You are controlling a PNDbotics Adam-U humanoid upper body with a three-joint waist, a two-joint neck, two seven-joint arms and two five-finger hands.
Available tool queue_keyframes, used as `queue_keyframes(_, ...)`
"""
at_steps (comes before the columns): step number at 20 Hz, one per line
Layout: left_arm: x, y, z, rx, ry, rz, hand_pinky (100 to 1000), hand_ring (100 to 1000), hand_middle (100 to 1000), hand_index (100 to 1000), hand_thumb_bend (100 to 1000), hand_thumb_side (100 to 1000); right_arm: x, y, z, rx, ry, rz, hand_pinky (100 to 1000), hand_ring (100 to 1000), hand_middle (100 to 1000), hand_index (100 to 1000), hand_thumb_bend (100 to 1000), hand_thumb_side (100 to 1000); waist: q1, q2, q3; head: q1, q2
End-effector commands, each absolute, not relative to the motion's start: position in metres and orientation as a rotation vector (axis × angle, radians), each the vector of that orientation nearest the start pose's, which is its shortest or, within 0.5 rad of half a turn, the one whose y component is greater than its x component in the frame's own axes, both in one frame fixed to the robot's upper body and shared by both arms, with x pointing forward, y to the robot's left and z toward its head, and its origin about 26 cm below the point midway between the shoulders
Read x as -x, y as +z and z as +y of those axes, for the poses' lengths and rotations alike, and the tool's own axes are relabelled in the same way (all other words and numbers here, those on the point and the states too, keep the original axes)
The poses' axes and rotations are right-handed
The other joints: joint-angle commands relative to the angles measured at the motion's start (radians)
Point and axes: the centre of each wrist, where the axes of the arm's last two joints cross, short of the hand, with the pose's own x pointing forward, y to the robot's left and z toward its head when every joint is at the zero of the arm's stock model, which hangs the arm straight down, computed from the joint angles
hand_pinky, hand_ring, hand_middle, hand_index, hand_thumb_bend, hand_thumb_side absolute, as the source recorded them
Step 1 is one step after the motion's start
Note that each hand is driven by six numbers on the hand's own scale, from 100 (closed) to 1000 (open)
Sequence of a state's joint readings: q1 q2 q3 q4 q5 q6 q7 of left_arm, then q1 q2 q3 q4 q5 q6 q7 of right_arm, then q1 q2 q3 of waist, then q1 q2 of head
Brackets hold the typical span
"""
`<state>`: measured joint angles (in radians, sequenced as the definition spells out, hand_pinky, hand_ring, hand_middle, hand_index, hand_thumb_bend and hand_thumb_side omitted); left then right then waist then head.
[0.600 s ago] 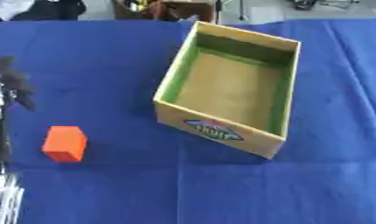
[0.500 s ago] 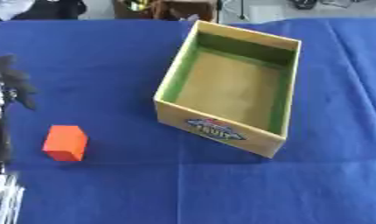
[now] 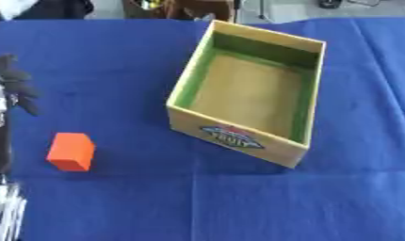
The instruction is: Pick up objects on the table and place them in the box.
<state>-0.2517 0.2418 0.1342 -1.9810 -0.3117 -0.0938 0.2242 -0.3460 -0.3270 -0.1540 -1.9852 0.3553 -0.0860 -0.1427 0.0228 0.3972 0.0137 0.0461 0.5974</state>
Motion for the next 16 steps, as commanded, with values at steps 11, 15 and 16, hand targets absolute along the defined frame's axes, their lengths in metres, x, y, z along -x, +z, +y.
queue_keyframes(11,-0.280,0.230,0.340,-1.236,-1.154,-1.977,504,672,705,891,100,892,-0.299,0.228,-0.298,0.810,0.341,-2.402,733,652,608,799,100,571,0.012,-0.038,-0.004,0.003,0.031)
queue_keyframes(15,-0.278,0.236,0.342,-1.225,-1.345,-1.804,568,741,754,919,100,897,-0.299,0.228,-0.298,0.809,0.350,-2.401,733,651,607,799,100,570,0.014,-0.038,-0.009,0.003,0.025)
queue_keyframes(16,-0.278,0.237,0.343,-1.218,-1.381,-1.771,578,749,759,924,100,895,-0.299,0.228,-0.299,0.809,0.352,-2.400,733,651,607,799,100,570,0.015,-0.038,-0.009,0.003,0.023)
